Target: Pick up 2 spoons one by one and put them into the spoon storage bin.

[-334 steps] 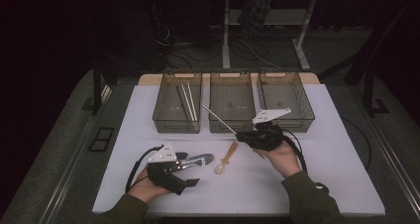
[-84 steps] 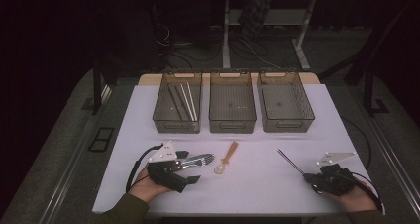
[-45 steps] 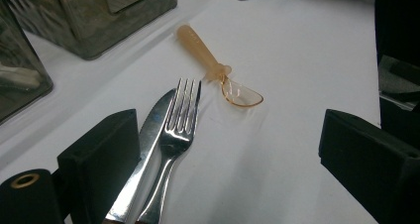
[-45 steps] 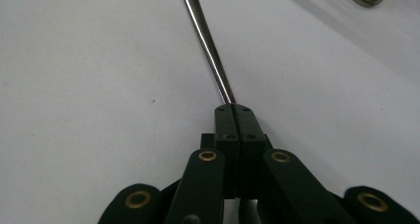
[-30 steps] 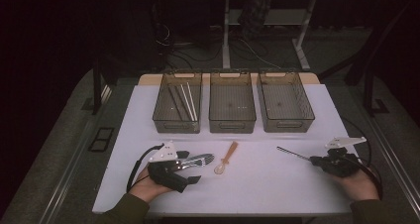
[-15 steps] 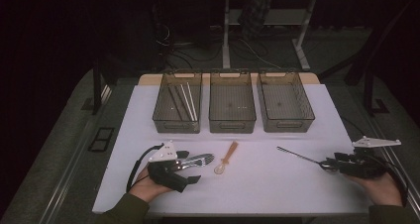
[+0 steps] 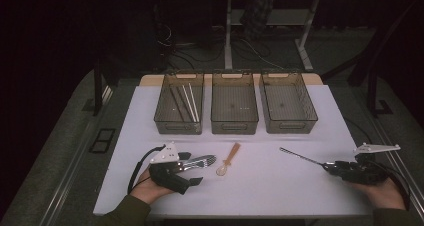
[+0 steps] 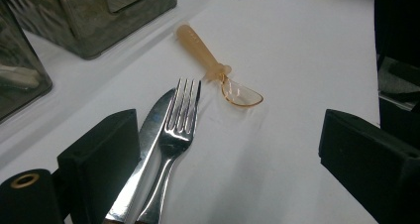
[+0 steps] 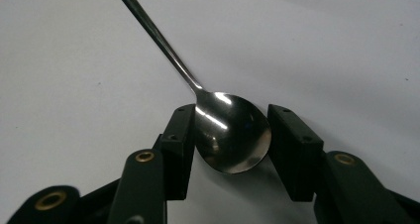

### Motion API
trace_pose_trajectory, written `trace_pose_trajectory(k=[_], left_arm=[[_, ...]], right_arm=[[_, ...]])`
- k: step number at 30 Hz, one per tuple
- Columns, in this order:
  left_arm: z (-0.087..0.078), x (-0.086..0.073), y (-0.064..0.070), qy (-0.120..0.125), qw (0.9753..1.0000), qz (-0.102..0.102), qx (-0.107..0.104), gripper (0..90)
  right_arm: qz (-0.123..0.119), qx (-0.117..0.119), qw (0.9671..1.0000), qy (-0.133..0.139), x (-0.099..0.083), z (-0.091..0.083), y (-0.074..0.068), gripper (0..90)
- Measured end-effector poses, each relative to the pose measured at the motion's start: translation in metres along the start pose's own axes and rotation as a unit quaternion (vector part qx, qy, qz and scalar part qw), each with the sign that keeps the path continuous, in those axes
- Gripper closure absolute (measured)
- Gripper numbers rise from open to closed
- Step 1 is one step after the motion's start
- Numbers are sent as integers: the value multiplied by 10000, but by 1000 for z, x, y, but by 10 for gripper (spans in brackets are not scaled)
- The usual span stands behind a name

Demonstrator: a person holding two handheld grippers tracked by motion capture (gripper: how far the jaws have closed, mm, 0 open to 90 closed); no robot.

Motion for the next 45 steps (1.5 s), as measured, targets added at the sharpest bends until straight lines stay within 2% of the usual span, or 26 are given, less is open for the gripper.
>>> trace_pose_trajectory(k=[5, 12, 15, 18, 20, 24, 33, 45], left_arm=[[0, 0, 1, -3, 10000, 5, 2, 77], [0, 0, 1, -9, 10000, 9, 3, 77], [0, 0, 1, -1, 10000, 11, 6, 77], [0, 0, 1, 3, 10000, 12, 8, 76], [0, 0, 1, 7, 10000, 13, 9, 77], [0, 1, 1, 5, 10000, 24, 2, 76], [0, 1, 0, 23, 10000, 16, -18, 77], [0, -2, -3, 13, 10000, -65, -74, 66]], right_arm=[[-45, 12, 10000, 3, -1, 0, 0, 583], [-345, -77, 9993, -83, -3, 1, -3, 663], [-368, -64, 9993, -102, -3, 1, -3, 693], [-343, 62, 9993, -109, -4, -1, -3, 731], [-346, 150, 9993, -75, -5, -4, -3, 787], [-386, 443, 9983, -2, -7, -9, -3, 863], [-541, 469, 9974, -2, -6, -8, -8, 876], [-600, 480, 9963, 376, 7, -11, -19, 876]])
Point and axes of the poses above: each handheld gripper's, and its own axes: z roughly forward along the jaws, x roughly out of its top, y roughly to its right, the point moved 1 cm from there along z, roughly forward along the jaws, and after that the axes turned 15 degrees about x, right-handed, at the moved point
